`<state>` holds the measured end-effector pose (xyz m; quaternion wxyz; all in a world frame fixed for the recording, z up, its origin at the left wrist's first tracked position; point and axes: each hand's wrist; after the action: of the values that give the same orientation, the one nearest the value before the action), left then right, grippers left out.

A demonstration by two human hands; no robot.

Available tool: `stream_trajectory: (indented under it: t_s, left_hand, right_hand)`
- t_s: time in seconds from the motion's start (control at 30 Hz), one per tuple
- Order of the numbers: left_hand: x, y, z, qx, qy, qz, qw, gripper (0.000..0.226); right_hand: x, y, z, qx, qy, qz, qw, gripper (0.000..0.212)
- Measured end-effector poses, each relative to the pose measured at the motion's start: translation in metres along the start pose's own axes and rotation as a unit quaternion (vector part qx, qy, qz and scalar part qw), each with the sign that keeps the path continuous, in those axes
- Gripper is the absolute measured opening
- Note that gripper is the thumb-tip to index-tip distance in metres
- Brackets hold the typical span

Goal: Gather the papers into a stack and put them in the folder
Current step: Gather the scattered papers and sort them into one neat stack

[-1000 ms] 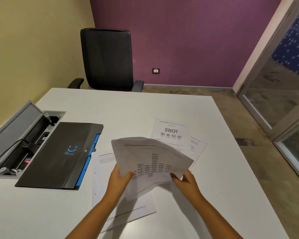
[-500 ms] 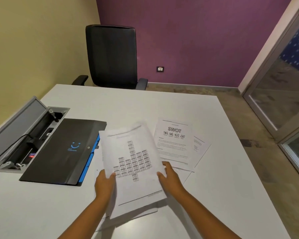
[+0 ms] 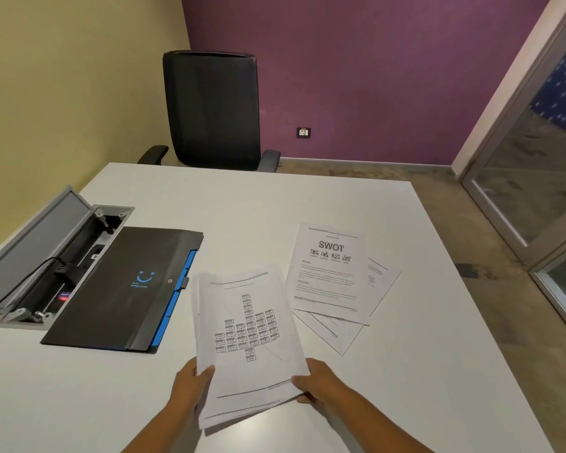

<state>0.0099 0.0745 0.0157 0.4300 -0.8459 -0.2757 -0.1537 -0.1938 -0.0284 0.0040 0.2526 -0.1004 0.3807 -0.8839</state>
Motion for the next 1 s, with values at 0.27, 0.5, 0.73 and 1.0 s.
stream_trajectory:
  t_s: [0.27,0.5,0.73,1.0]
  left_hand:
    - [0.017,-0.006,-0.021,-0.136,-0.089,-0.011,0.987,0.035]
    - [0.037,-0.022,-0.059,-0.242,-0.16,0.04,0.956,0.078]
    - [0.036,-0.039,-0.084,-0.288,-0.181,0.026,0.94,0.082]
    - [0.033,-0.04,-0.081,-0.29,-0.128,0.035,0.948,0.083]
  right_hand:
    - [0.006,-0.015,0.033,0.196,0.066,-0.023,0.978,0.021]
    - [0.006,-0.032,0.068,0.292,0.022,0.037,0.956,0.042]
    - [0.003,-0.055,0.1,0.302,0.115,0.0,0.946,0.023]
    - [0.001,-0.055,0.091,0.3,0.123,-0.036,0.945,0.027]
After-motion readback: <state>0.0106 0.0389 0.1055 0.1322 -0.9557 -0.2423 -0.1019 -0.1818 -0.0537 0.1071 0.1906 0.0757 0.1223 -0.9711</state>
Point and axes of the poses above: each hand's wrist, its own y-axis towards the middle knuckle, its own x-axis out of the back of the hand, z = x × y, and after that the axes turned 14 degrees about y, right-handed
